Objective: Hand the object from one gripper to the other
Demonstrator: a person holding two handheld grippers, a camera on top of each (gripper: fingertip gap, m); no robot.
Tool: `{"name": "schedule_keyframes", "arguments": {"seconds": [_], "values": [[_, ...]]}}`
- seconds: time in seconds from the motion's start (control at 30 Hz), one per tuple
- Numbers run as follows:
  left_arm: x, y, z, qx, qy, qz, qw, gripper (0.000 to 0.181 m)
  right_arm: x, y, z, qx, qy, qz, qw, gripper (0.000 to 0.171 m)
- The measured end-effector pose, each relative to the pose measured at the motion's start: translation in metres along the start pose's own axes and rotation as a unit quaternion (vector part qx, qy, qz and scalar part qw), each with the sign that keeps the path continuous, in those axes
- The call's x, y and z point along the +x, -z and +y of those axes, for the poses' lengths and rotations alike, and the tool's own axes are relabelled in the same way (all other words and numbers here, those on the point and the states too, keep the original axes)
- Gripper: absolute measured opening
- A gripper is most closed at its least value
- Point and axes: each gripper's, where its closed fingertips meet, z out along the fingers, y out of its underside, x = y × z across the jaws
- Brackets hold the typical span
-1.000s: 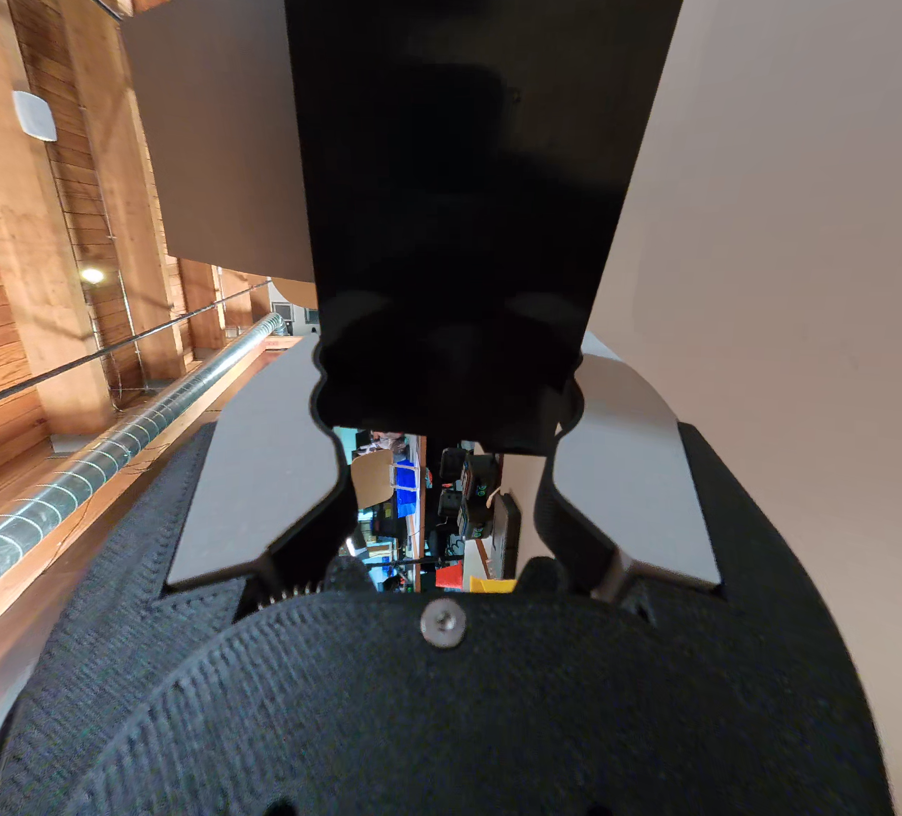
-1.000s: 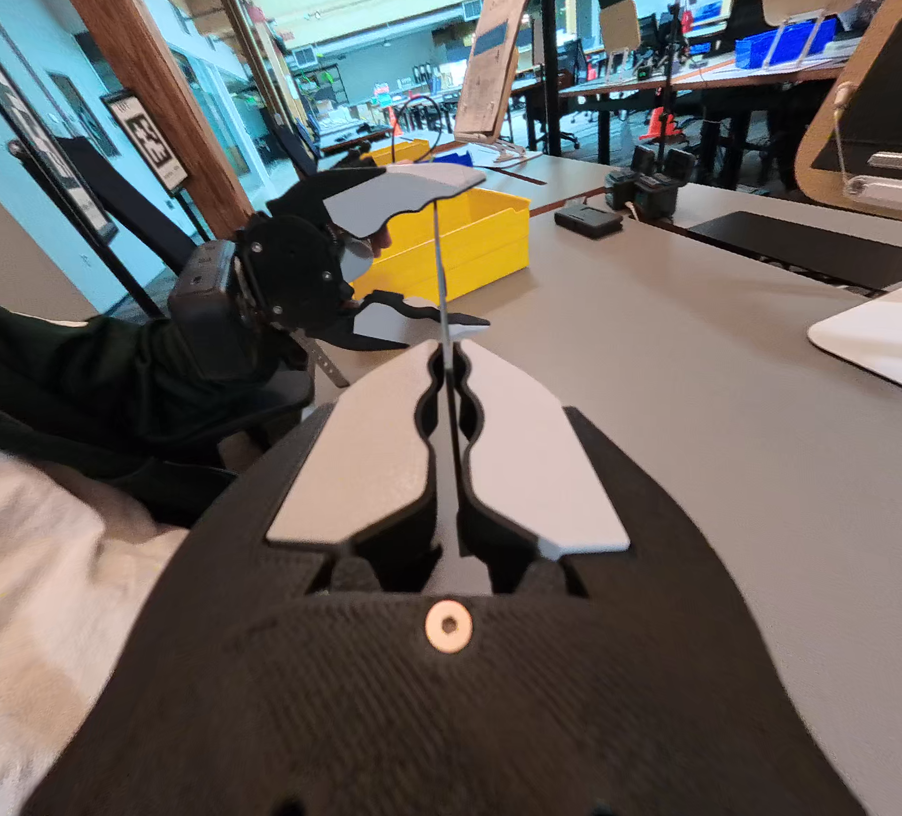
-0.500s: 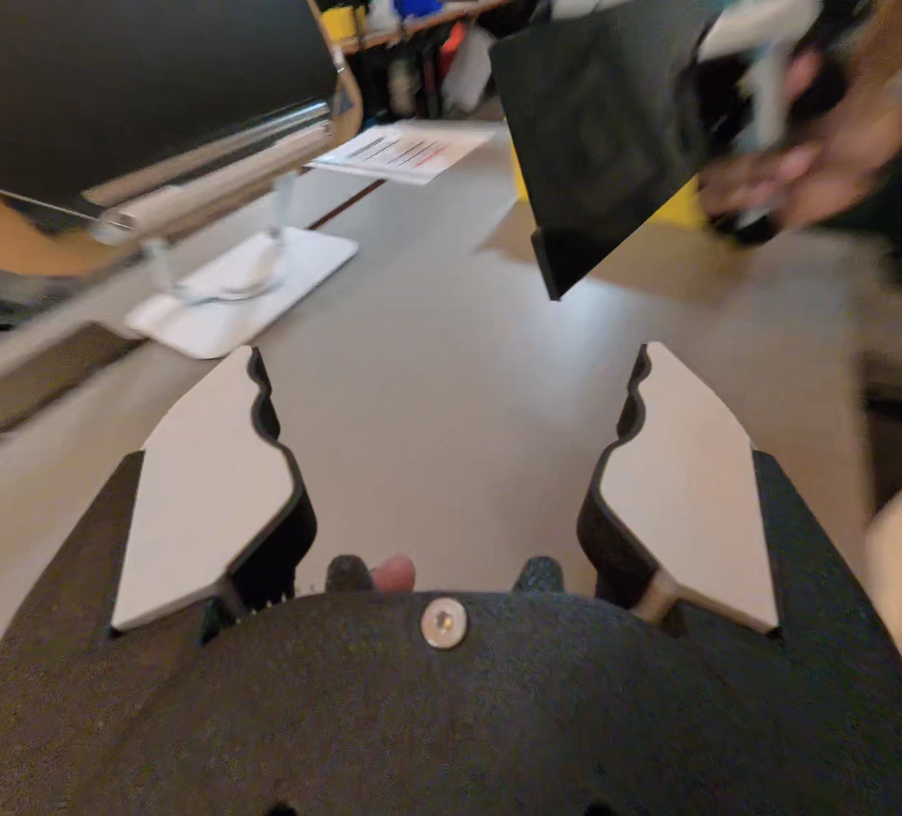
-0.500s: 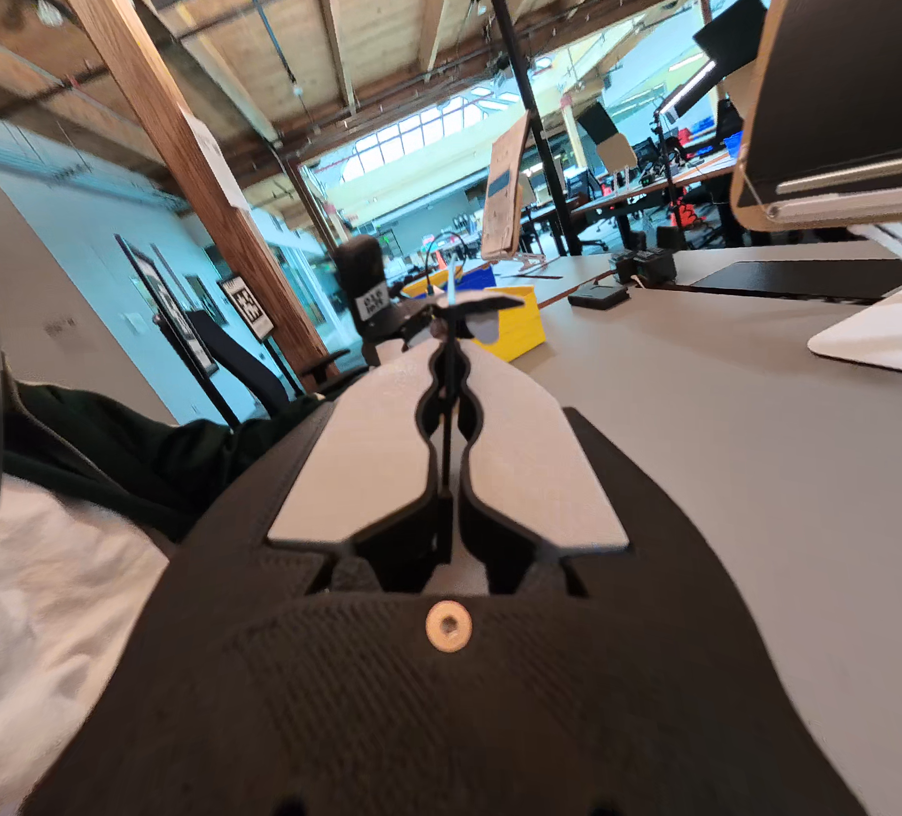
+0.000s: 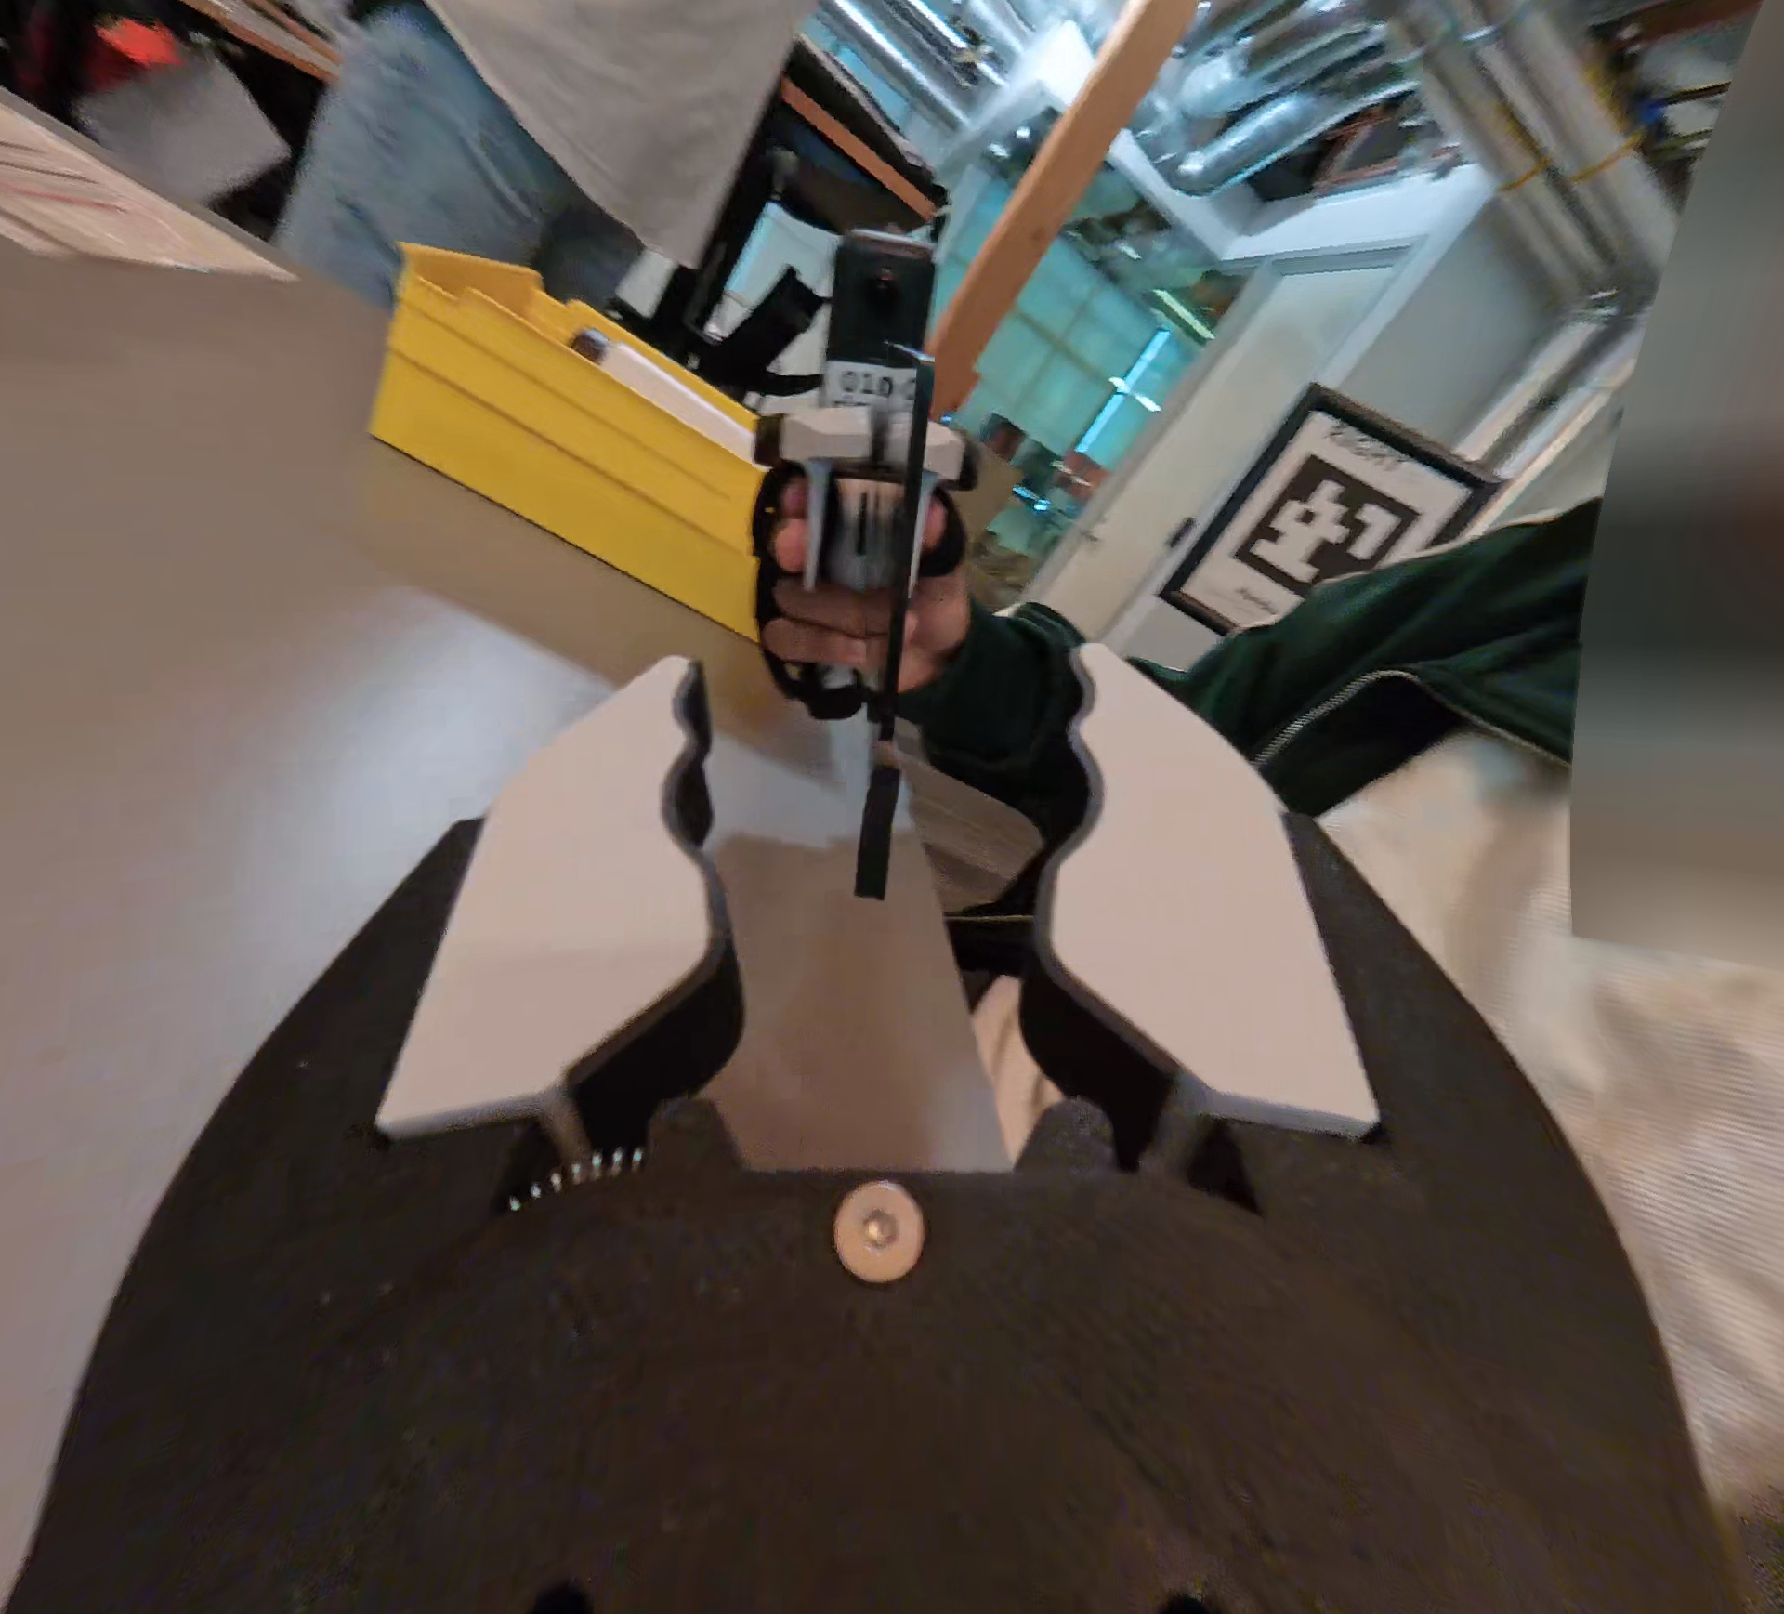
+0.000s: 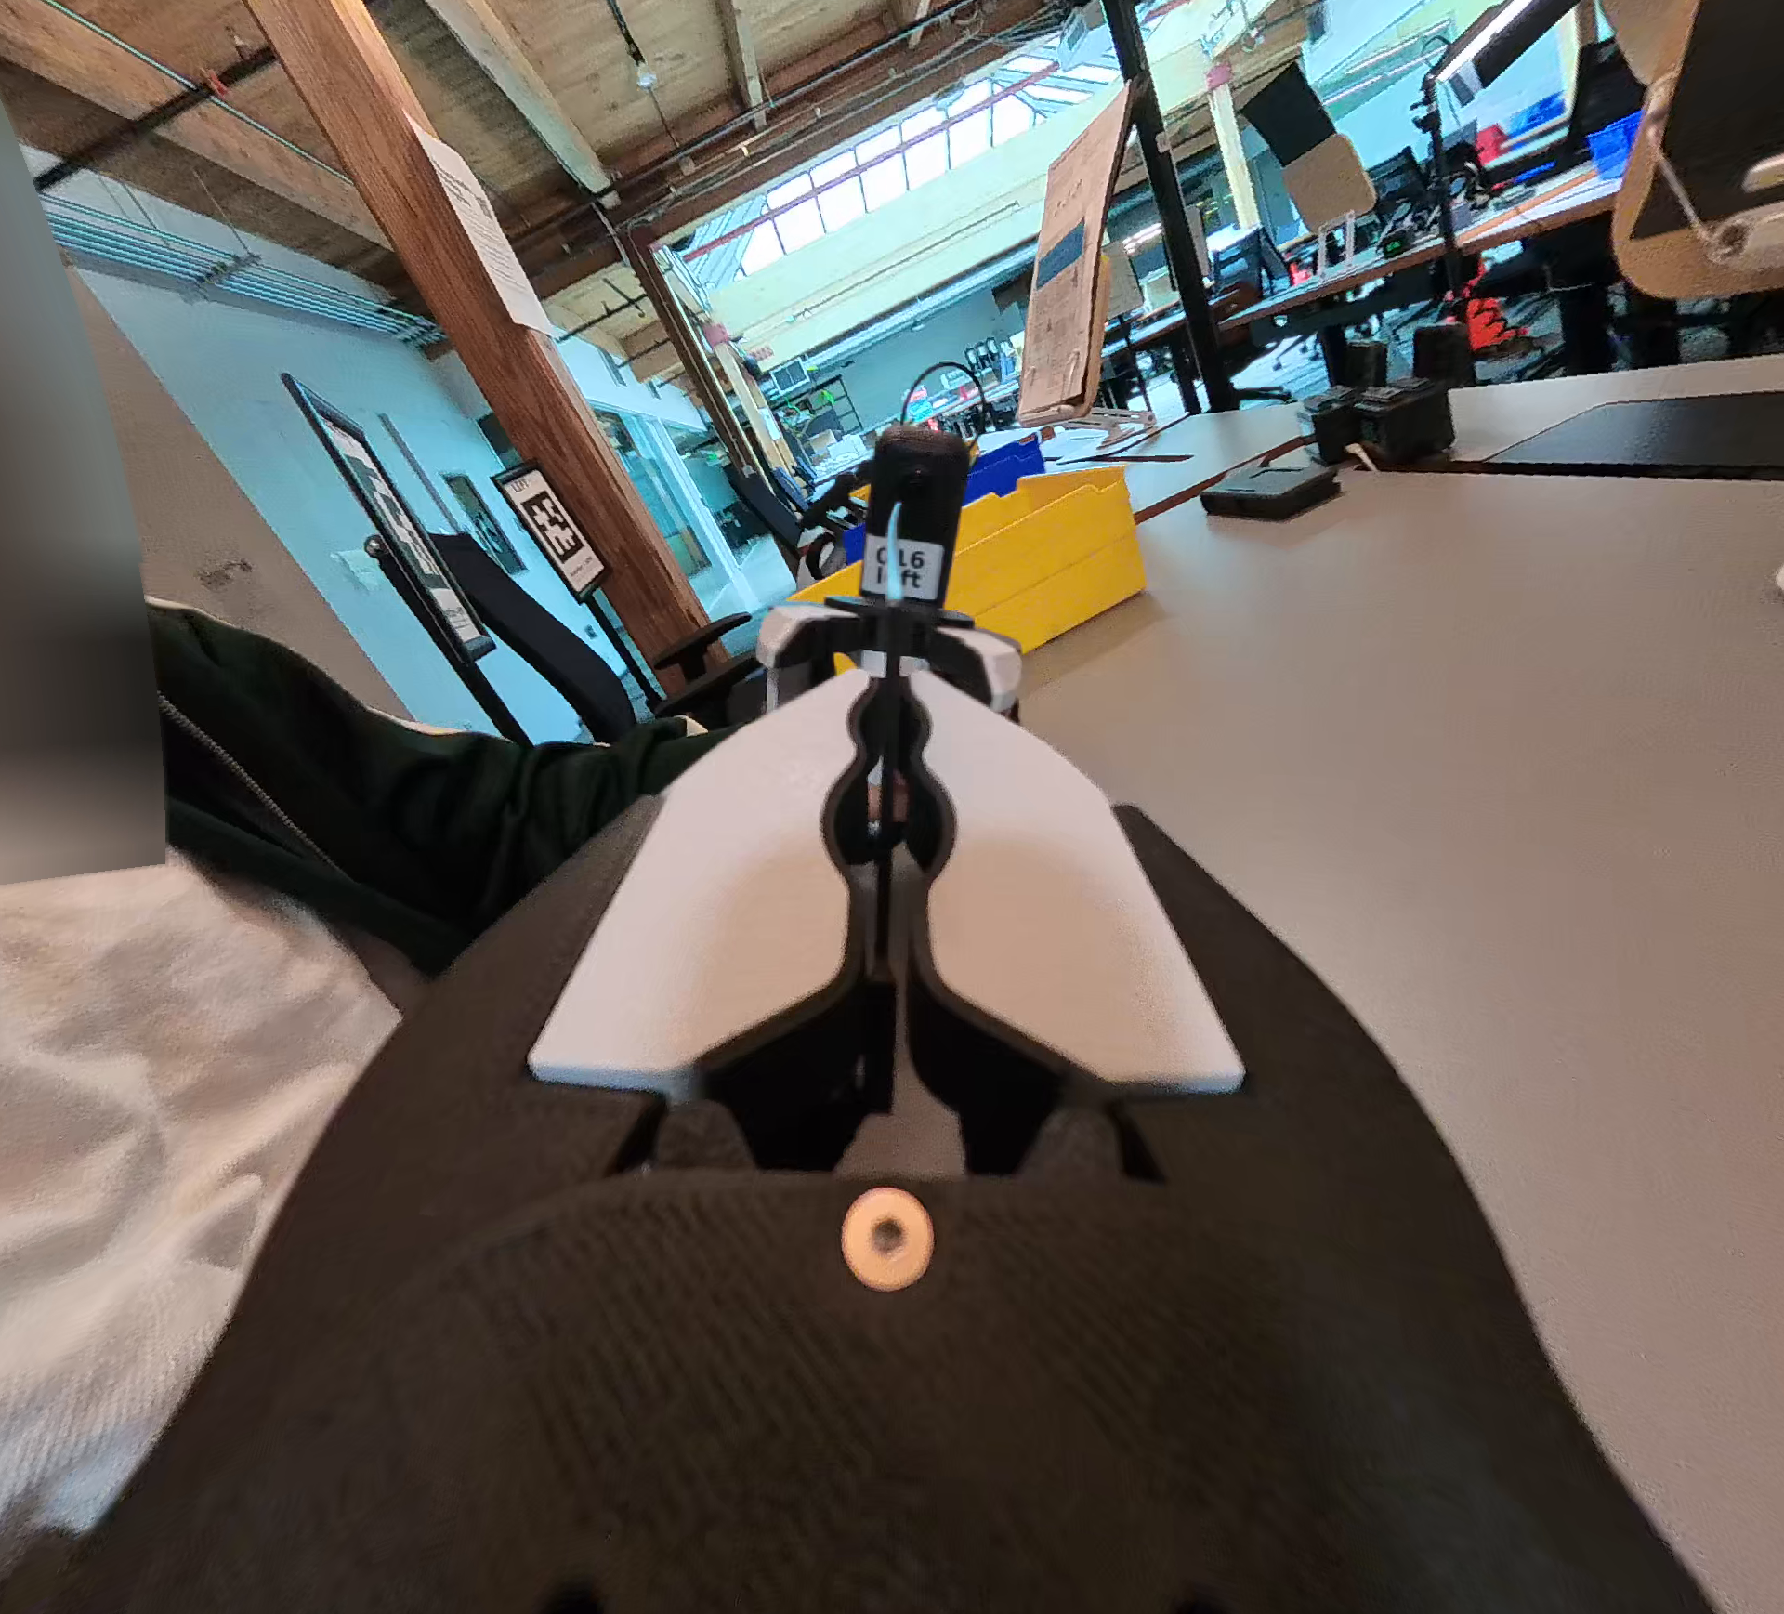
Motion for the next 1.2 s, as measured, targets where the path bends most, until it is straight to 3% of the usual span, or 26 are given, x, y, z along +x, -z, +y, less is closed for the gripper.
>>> {"name": "schedule_keyframes", "arguments": {"seconds": [0.17,0.2,0.27,0.37,0.4,0.5,0.57,0.7,0.8,0.93,1.1,1.2], "values": [[0.002,0.007,-0.013,0.052,0.016,0.018,0.998,0.052,0.003,-0.011,0.011,0.002,-0.022,-0.008,1.000,0.002],[0.000,0.009,-0.016,0.064,0.012,0.014,0.998,0.042,0.003,-0.014,0.014,-0.001,-0.025,-0.010,1.000,0.002],[-0.007,0.015,-0.016,0.066,0.004,-0.010,0.998,0.001,0.005,-0.018,0.019,-0.006,-0.027,0.000,1.000,0.002],[-0.010,0.017,-0.014,0.047,0.001,-0.029,0.998,0.002,0.014,-0.019,0.023,-0.012,-0.005,0.029,1.000,0.005],[-0.010,0.018,-0.016,0.050,-0.003,-0.036,0.998,0.002,0.018,-0.017,0.021,-0.010,0.010,0.045,0.999,0.018],[-0.014,0.026,-0.023,0.071,-0.007,-0.061,0.996,0.002,0.039,-0.003,0.006,0.017,0.073,0.125,0.989,0.079],[-0.020,0.034,-0.027,0.085,0.003,-0.078,0.993,0.002,0.050,0.010,-0.003,0.013,0.146,0.188,0.971,0.086],[-0.035,0.047,-0.031,0.110,0.028,-0.109,0.988,0.002,0.056,0.014,-0.002,-0.067,0.311,0.276,0.907,0.093],[-0.041,0.049,-0.028,0.109,0.041,-0.126,0.985,0.002,0.045,-0.004,0.022,-0.167,0.417,0.266,0.853,0.091],[-0.041,0.039,-0.020,0.076,0.029,-0.150,0.985,0.002,0.043,-0.017,0.051,-0.294,0.538,0.272,0.742,0.091],[-0.031,0.017,-0.007,0.028,0.006,-0.161,0.986,0.002,0.053,-0.021,0.068,-0.376,0.610,0.294,0.633,0.095],[-0.025,0.006,-0.001,0.004,-0.014,-0.170,0.985,0.002,0.056,-0.021,0.070,-0.391,0.618,0.299,0.613,0.094]]}}
